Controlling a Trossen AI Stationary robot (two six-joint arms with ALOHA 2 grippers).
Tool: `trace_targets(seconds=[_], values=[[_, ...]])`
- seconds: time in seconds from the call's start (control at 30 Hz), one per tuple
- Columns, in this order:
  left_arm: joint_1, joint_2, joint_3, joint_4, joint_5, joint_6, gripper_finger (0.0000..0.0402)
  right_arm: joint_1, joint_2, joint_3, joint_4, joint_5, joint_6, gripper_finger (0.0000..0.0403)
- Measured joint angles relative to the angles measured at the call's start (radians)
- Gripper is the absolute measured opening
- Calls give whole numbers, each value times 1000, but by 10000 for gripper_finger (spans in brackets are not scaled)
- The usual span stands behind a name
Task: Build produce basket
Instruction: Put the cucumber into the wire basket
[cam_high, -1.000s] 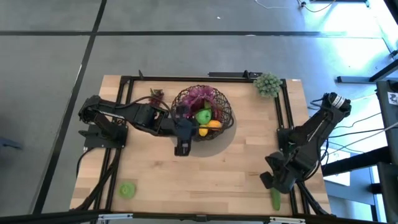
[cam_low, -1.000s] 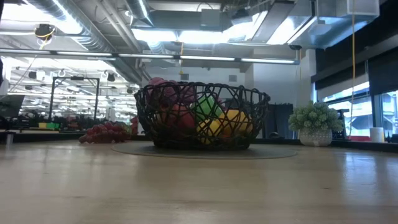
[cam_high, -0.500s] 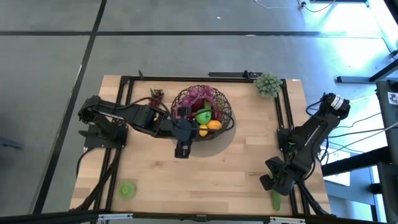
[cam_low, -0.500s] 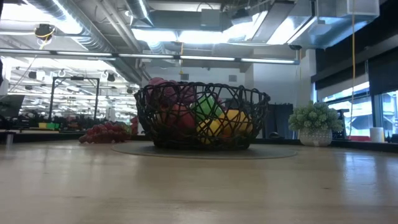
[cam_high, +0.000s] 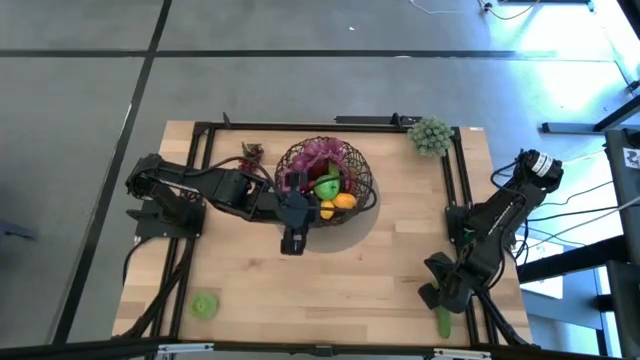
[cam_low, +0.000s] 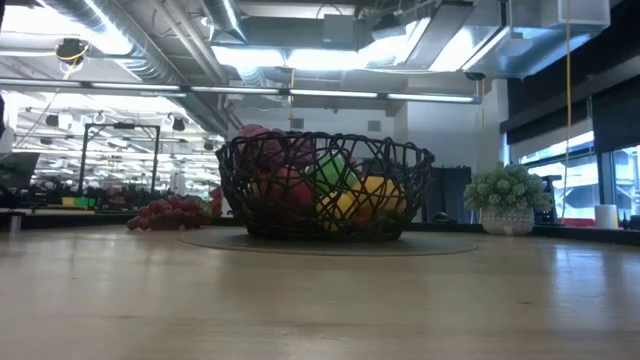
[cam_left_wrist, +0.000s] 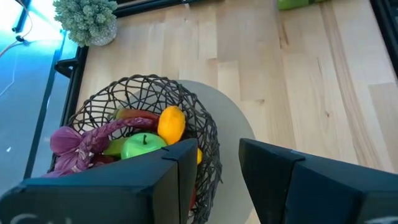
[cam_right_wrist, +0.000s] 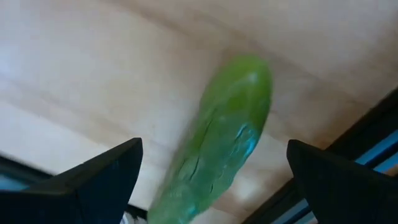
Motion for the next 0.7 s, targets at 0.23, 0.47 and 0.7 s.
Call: trace_targets(seconds=[0.23,0.47,0.7], values=[[0,0,0,0,0,0,110,7,3,22,79,1,-249,400],[0,0,0,-1,0,3,110,6,26,22,107,1,-298,400],[0,0,0,-1,0,2,110,5,141,22,173,-18,-287,400]])
